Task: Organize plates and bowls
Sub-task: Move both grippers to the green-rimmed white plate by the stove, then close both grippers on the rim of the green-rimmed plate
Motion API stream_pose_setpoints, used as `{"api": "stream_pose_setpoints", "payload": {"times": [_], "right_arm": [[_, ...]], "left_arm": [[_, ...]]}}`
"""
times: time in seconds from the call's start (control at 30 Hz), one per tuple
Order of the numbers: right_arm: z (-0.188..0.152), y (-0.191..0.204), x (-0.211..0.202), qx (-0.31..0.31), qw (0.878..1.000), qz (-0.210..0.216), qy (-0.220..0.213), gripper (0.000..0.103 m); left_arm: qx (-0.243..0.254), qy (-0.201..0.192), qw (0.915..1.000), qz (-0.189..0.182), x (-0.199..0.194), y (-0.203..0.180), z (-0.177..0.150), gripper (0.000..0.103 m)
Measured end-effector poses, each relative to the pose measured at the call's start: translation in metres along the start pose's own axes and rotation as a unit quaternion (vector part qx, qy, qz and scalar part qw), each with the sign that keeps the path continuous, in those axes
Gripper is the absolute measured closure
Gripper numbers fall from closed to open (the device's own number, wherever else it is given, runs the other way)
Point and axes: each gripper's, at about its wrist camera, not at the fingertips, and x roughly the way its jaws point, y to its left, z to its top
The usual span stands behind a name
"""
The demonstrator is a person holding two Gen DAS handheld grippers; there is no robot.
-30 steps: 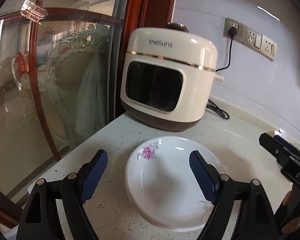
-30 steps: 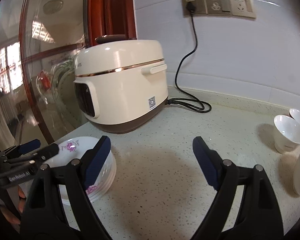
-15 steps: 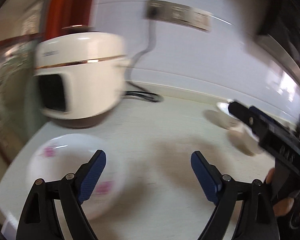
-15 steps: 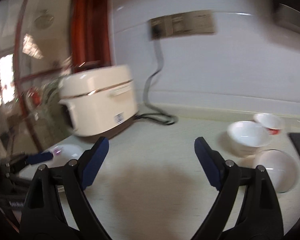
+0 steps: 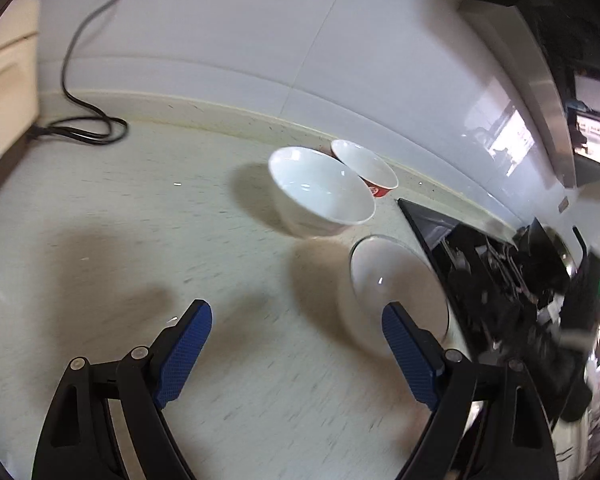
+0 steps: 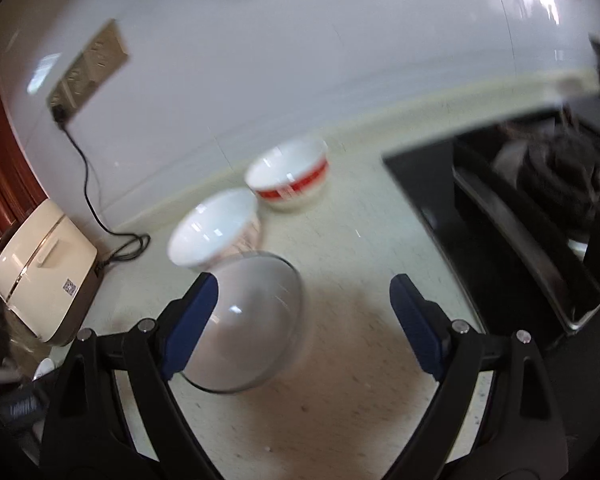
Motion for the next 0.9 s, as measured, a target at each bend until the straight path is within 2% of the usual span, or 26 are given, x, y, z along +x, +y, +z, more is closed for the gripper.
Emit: {"api": "stream_pose_setpoints", "payload": {"times": [0.1, 0.2, 0.23, 0.27, 0.33, 0.4, 0.47, 0.53, 0.57, 0.63, 0.67, 0.77, 0.9], "right_arm": [[0.0, -0.007, 0.007, 0.022, 0.999, 0.016, 0.026, 0.017], [-0.005, 0.0, 0.008, 0.001, 0.999, 0.02, 0.037, 0.024], [-0.006, 0.003, 0.009, -0.008, 0.999, 0.014, 0.039, 0.029], [-0.007, 0.005, 0.011, -0.014, 0.999, 0.008, 0.042, 0.039], [-0.008, 0.007, 0.015, -0.017, 0.998, -0.001, 0.053, 0.049], [-0.01, 0.003, 0.017, -0.013, 0.998, -0.003, 0.064, 0.054], [-0.013, 0.003, 0.018, -0.011, 0.997, 0.001, 0.074, 0.061], [-0.013, 0.004, 0.023, -0.011, 0.997, 0.01, 0.078, 0.069], [-0.013, 0.004, 0.023, -0.011, 0.997, 0.019, 0.078, 0.073], [-0.013, 0.005, 0.022, -0.012, 0.997, 0.02, 0.074, 0.074], [-0.014, 0.005, 0.021, -0.012, 0.997, 0.019, 0.072, 0.077], [-0.014, 0.005, 0.022, -0.008, 0.998, 0.021, 0.064, 0.081], [-0.015, 0.002, 0.021, 0.002, 0.998, 0.025, 0.061, 0.083]], "left_arm": [[-0.02, 0.014, 0.9997, -0.008, 0.025, -0.008, 0.008, 0.015], [-0.012, 0.02, 0.9997, -0.006, 0.042, -0.02, 0.008, 0.017], [-0.008, 0.02, 0.9998, -0.001, 0.049, -0.023, 0.01, 0.017], [-0.004, 0.018, 0.9998, 0.007, 0.053, -0.026, 0.01, 0.018], [-0.003, 0.02, 0.9997, 0.013, 0.056, -0.025, 0.008, 0.023], [0.002, 0.029, 0.9994, 0.017, 0.062, -0.025, 0.006, 0.039], [0.005, 0.036, 0.9993, 0.013, 0.065, -0.025, 0.004, 0.043], [0.017, 0.025, 0.9995, 0.009, 0.062, -0.03, 0.002, 0.05], [0.023, 0.021, 0.9995, 0.009, 0.061, -0.032, 0.001, 0.057], [0.041, 0.012, 0.9991, 0.001, 0.06, -0.041, -0.003, 0.07], [0.05, 0.01, 0.9987, 0.001, 0.058, -0.045, -0.005, 0.08], [0.074, -0.005, 0.9971, 0.017, 0.057, -0.054, -0.009, 0.082], [0.071, -0.008, 0.9974, 0.012, 0.054, -0.053, -0.009, 0.082]]}}
